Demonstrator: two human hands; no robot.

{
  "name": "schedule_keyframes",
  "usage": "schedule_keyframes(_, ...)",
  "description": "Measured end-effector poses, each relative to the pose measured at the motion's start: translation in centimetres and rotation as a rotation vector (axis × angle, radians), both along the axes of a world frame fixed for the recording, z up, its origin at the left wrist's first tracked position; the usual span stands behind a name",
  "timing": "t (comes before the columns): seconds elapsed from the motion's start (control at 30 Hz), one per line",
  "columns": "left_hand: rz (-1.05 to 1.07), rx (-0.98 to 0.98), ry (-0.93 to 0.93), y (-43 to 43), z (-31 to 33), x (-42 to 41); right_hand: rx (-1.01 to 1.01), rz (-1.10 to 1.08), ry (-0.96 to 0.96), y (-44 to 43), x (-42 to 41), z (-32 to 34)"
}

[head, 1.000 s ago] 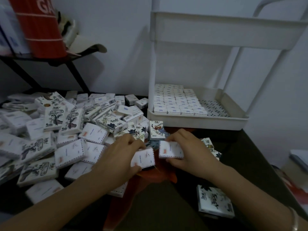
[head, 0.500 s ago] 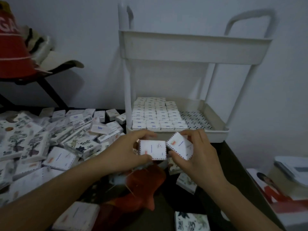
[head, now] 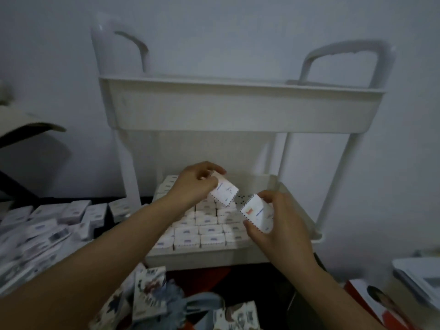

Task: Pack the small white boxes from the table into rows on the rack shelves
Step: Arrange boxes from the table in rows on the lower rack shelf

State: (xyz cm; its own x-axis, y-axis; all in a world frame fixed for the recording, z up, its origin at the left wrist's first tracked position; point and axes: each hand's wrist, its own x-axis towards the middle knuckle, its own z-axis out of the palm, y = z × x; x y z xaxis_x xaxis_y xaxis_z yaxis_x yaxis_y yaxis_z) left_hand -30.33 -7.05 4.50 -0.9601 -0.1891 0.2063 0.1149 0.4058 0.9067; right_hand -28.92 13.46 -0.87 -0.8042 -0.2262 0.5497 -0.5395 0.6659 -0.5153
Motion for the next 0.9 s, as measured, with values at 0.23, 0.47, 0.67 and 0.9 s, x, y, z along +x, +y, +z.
schedule_keyframes(0.23, 0.082, -0.377, 0.161, -0.9, -0.8, -9.6, -0.147, 0.02, -0.164, -1.0, -4.9, -1.2)
schedule_keyframes(0.47, -0.071, -0.629, 0.154, -1.6, -1.7, -12.6, -0.076, 0.042, -0.162, -1.2, -8.0, -0.4)
schedule_keyframes(0.67, -0.098, -0.786, -0.013, -2.1, -2.6, -13.9, -0.287, 0.057, -0.301, -2.3, -11.8, 0.5)
schedule_keyframes(0.9, -0.038, -0.956, -0.036, -2.4, -4.9, -14.6, -0.252, -0.033, -0.239, -4.8, -17.4, 1.0)
